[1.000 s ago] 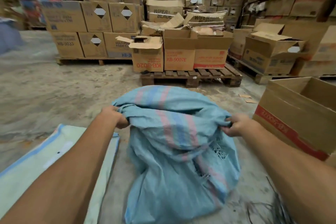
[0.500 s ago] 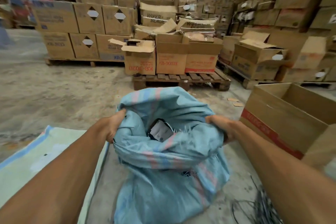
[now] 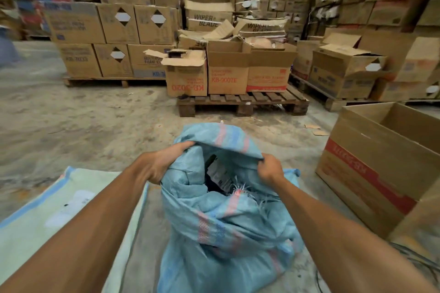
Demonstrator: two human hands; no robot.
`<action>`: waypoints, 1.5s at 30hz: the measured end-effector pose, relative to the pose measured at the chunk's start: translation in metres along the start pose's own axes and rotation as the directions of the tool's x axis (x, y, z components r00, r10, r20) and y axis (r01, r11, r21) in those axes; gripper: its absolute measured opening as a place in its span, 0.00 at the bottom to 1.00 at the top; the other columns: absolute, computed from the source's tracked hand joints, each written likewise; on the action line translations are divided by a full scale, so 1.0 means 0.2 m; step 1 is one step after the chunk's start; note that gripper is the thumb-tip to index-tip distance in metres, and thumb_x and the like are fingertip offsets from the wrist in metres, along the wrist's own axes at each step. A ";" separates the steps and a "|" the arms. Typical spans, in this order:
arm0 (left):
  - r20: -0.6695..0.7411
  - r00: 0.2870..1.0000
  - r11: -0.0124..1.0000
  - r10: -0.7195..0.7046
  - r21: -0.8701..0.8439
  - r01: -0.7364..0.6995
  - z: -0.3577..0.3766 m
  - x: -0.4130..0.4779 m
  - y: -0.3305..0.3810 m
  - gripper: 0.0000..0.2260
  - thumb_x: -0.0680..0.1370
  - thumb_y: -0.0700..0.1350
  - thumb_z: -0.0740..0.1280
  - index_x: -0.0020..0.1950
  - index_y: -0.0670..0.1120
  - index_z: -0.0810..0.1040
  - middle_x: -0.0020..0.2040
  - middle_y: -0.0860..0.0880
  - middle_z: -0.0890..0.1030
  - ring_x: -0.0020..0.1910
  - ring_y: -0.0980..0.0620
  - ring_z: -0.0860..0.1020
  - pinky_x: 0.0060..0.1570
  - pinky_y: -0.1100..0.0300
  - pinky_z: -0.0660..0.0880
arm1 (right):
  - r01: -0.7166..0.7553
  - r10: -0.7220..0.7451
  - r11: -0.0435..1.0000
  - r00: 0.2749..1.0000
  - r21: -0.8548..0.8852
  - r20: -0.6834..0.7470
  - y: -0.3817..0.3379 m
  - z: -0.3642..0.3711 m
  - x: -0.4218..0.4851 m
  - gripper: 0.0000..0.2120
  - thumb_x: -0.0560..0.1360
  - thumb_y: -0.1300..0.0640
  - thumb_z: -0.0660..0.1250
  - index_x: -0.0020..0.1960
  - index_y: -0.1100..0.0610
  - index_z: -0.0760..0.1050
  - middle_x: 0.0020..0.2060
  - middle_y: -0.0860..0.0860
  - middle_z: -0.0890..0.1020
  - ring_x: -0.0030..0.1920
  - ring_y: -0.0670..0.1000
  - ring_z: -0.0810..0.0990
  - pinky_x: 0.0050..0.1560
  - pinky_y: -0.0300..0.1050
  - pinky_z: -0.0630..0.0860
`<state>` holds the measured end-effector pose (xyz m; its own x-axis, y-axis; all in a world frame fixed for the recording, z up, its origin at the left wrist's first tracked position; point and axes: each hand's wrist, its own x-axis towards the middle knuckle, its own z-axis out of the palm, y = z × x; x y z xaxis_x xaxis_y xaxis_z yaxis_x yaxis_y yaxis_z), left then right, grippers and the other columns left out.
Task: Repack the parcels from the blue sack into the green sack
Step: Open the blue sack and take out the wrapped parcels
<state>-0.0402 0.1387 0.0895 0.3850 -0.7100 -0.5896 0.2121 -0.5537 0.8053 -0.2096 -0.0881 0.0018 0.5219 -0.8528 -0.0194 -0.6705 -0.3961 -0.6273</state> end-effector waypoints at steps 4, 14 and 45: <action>0.063 0.998 0.992 0.014 0.125 -0.022 -0.35 -0.13 0.00 0.38 0.56 0.52 0.85 0.62 0.42 0.79 0.59 0.38 0.83 0.58 0.39 0.81 0.60 0.45 0.77 | -0.406 0.178 0.798 0.864 0.444 0.470 -0.09 -0.30 -0.03 0.13 0.75 0.62 0.60 0.36 0.62 0.78 0.34 0.59 0.81 0.32 0.56 0.82 0.38 0.52 0.83; -0.579 0.797 0.980 -0.172 -0.179 0.082 -0.61 0.34 -0.24 0.45 0.58 0.45 0.82 0.71 0.38 0.66 0.59 0.36 0.81 0.50 0.40 0.83 0.49 0.41 0.81 | -0.559 0.329 0.468 0.829 0.684 0.452 0.05 -0.53 -0.19 0.13 0.76 0.54 0.62 0.48 0.63 0.80 0.41 0.59 0.84 0.40 0.57 0.84 0.42 0.45 0.81; -0.764 0.640 0.565 0.077 0.563 0.603 -0.23 0.81 -0.68 0.55 0.70 0.66 0.70 0.78 0.55 0.30 0.78 0.35 0.37 0.76 0.31 0.43 0.67 0.27 0.56 | -0.556 0.526 0.777 0.831 0.296 0.182 -0.31 0.44 0.00 0.25 0.74 0.60 0.68 0.69 0.64 0.69 0.63 0.59 0.77 0.60 0.59 0.79 0.44 0.46 0.76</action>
<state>0.0342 0.1193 -0.1135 0.9493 -0.1649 -0.2675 -0.1532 -0.9861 0.0641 -0.1216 -0.0333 -0.0278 0.1770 -0.8551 -0.4873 -0.6551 0.2672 -0.7067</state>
